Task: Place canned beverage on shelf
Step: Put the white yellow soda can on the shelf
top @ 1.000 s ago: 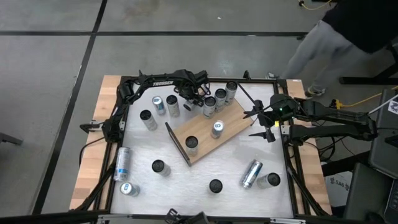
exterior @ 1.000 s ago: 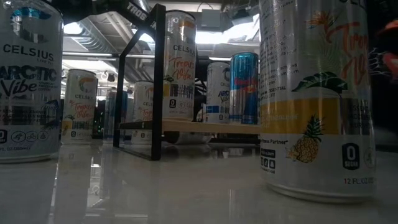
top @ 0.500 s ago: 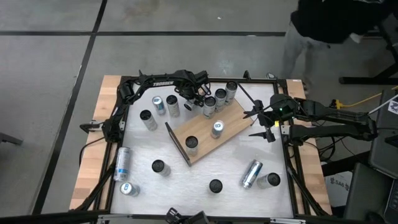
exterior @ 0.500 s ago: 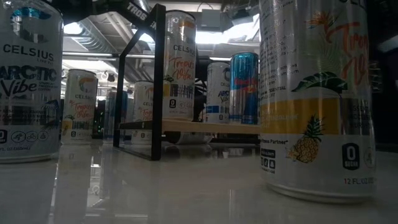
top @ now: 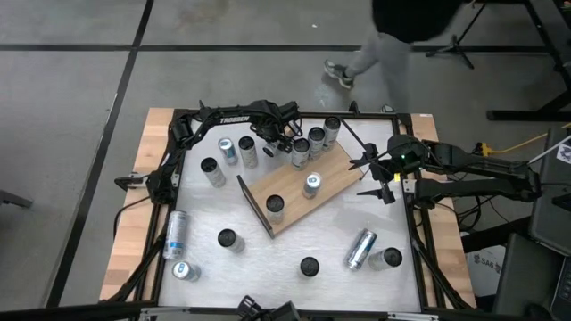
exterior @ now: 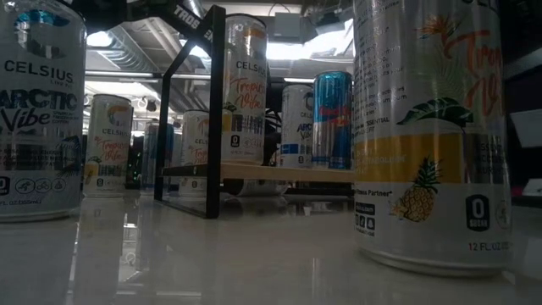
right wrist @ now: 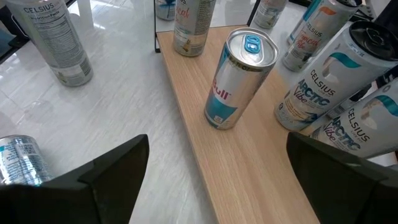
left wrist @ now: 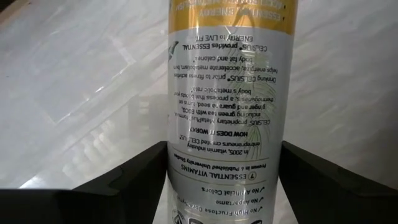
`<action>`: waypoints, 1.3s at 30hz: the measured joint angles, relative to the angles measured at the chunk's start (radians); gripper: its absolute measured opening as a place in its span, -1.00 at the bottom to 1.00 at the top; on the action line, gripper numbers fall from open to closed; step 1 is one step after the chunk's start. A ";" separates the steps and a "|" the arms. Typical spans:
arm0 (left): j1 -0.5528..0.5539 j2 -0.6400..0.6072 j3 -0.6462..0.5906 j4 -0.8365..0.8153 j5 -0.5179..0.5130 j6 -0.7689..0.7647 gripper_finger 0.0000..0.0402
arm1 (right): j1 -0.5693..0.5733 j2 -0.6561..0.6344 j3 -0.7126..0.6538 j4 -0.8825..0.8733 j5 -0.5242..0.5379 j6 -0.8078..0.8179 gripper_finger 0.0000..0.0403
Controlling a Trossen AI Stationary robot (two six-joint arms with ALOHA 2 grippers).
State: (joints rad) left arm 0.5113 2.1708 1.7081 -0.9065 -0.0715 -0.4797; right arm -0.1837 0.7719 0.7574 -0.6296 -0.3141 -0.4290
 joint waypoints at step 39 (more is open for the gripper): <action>0.000 0.000 0.000 0.033 -0.093 -0.033 0.40 | 0.000 0.000 0.000 0.000 0.000 -0.003 0.84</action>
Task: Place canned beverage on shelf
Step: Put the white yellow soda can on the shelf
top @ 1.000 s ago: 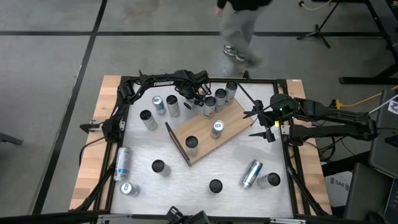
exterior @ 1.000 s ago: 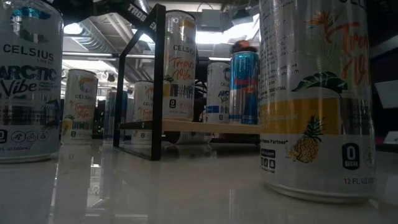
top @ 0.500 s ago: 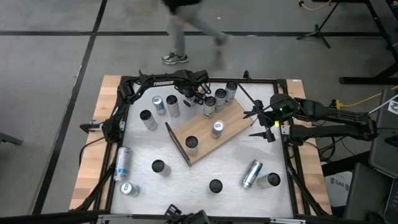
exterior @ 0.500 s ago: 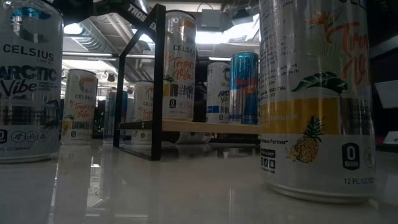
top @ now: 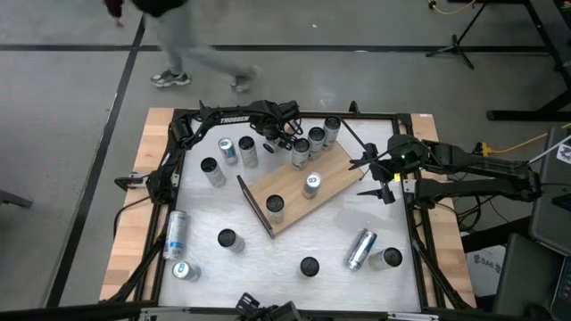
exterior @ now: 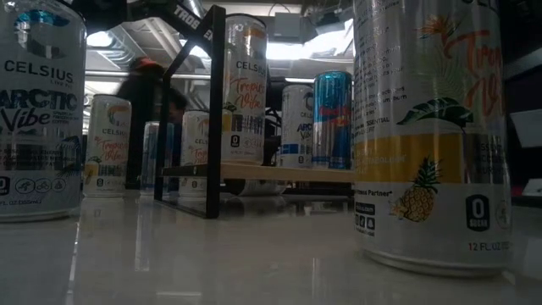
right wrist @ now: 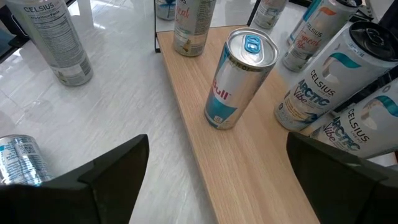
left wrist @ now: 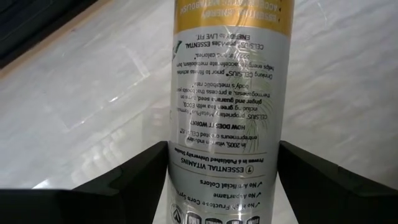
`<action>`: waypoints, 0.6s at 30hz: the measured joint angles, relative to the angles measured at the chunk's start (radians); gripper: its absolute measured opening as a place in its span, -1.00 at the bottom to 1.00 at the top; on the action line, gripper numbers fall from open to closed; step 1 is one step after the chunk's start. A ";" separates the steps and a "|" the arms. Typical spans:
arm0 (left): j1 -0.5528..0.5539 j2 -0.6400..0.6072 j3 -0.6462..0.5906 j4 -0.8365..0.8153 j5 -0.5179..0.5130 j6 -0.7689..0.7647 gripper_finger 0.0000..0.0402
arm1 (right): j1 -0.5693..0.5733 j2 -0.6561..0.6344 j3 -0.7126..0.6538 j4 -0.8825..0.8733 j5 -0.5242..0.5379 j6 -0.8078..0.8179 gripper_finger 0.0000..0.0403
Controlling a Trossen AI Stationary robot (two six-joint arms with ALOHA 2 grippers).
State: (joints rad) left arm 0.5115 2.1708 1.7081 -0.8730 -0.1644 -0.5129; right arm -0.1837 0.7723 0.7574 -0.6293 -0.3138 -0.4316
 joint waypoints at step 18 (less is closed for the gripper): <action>0.001 0.035 0.002 0.007 0.010 0.002 0.40 | 0.001 0.000 0.000 0.000 0.000 0.000 0.84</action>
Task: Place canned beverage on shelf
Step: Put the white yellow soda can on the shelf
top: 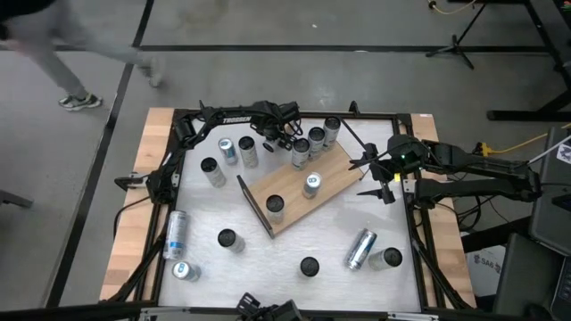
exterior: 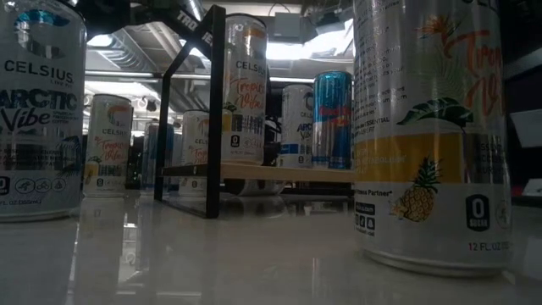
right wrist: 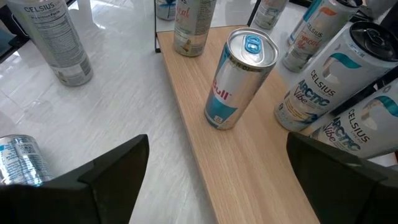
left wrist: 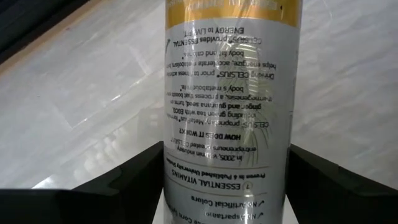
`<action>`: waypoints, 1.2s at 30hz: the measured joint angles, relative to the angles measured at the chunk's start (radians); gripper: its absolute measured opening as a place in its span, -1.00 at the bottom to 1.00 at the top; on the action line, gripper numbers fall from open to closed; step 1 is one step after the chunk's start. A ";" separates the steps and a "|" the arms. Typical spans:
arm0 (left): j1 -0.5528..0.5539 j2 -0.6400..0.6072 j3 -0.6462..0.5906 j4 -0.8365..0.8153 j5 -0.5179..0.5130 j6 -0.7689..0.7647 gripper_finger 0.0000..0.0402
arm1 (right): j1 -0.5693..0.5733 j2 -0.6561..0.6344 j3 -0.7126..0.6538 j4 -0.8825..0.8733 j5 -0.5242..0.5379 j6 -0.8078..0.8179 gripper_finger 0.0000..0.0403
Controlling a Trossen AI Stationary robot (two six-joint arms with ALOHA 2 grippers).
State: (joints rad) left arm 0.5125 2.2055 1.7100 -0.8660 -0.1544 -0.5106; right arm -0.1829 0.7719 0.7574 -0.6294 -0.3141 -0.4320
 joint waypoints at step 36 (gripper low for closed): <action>0.122 -0.004 0.202 -0.205 0.287 0.022 0.13 | -0.001 0.000 0.000 0.062 0.000 0.000 0.84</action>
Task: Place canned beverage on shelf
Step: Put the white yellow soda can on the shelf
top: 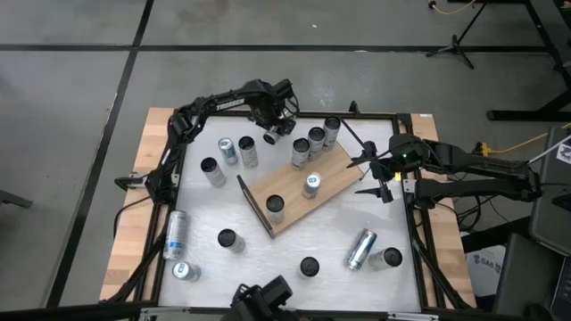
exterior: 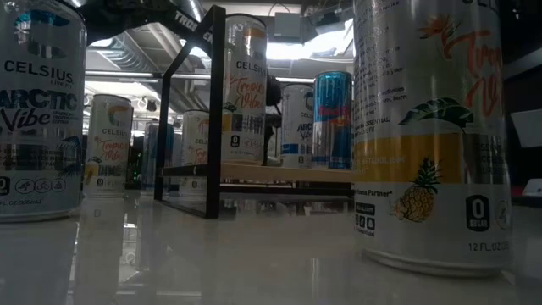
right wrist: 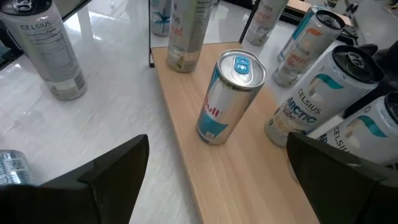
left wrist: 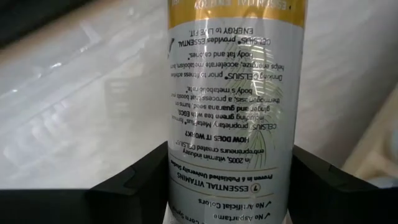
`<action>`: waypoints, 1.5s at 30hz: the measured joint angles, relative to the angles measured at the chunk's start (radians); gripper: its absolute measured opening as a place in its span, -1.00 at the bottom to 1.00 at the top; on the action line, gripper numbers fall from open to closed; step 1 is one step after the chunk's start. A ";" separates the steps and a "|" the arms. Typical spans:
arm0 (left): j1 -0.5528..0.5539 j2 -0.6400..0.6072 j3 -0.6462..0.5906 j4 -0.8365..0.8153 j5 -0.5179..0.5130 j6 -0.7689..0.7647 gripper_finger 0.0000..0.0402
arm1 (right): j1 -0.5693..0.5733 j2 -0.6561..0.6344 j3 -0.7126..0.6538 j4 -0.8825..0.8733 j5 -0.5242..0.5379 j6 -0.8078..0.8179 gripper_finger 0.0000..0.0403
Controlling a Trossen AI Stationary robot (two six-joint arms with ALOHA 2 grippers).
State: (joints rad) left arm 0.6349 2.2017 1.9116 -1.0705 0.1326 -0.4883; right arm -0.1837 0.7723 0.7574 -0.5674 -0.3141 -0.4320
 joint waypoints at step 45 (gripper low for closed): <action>-0.109 -0.075 0.444 -0.208 0.458 -0.086 0.14 | 0.000 0.061 0.001 0.291 0.398 -0.391 0.84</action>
State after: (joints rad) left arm 0.5261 2.1265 2.3558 -1.2790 0.5902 -0.5744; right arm -0.1837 0.8336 0.7586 -0.2767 0.0834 -0.8232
